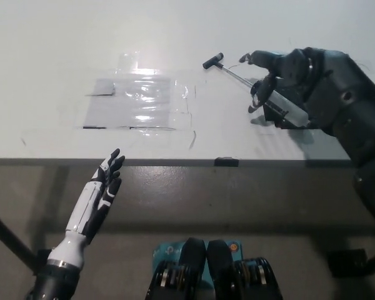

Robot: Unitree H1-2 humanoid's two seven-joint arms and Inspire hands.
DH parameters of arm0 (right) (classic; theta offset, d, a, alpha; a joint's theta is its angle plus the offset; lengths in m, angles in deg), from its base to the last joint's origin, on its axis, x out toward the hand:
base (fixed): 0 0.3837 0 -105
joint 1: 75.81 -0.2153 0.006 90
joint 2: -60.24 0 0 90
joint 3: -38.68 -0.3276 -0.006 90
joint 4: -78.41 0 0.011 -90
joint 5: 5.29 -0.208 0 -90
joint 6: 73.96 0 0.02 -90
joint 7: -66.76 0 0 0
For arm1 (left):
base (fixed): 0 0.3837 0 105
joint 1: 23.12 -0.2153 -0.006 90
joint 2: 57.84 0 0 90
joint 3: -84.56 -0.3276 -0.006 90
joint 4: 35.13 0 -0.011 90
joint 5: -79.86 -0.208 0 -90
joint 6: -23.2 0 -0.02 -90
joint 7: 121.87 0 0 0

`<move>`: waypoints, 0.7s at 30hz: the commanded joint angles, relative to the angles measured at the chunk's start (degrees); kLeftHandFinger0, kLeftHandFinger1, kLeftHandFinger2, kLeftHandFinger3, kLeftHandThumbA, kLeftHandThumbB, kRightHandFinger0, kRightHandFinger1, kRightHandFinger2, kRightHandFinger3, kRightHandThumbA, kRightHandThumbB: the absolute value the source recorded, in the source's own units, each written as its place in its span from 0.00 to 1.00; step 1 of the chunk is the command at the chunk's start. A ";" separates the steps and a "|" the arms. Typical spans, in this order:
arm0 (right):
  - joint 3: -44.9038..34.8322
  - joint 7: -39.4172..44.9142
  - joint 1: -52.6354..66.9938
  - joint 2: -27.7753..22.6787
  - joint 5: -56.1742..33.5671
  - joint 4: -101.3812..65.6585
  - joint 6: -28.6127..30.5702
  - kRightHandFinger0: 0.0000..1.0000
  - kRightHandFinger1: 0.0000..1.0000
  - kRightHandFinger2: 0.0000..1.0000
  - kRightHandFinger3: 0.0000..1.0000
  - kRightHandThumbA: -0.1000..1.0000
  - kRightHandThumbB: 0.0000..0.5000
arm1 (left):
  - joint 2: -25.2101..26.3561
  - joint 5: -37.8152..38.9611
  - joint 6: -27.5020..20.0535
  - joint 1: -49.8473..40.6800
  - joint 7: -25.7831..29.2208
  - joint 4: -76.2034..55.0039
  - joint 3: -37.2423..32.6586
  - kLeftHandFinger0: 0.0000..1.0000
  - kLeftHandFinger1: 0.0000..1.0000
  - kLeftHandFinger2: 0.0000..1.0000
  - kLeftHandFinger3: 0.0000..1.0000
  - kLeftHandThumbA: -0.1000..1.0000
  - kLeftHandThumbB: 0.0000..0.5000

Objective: The robot uses right hand to pick up a small white air pumper and uses its left hand to compress it, and then puts it on the desk

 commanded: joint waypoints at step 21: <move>0.79 -3.31 -5.23 -3.40 2.20 3.31 -2.61 1.00 1.00 1.00 1.00 1.00 0.95 | 1.31 0.01 -1.88 -1.27 -0.02 -3.12 0.64 1.00 1.00 1.00 1.00 0.87 0.39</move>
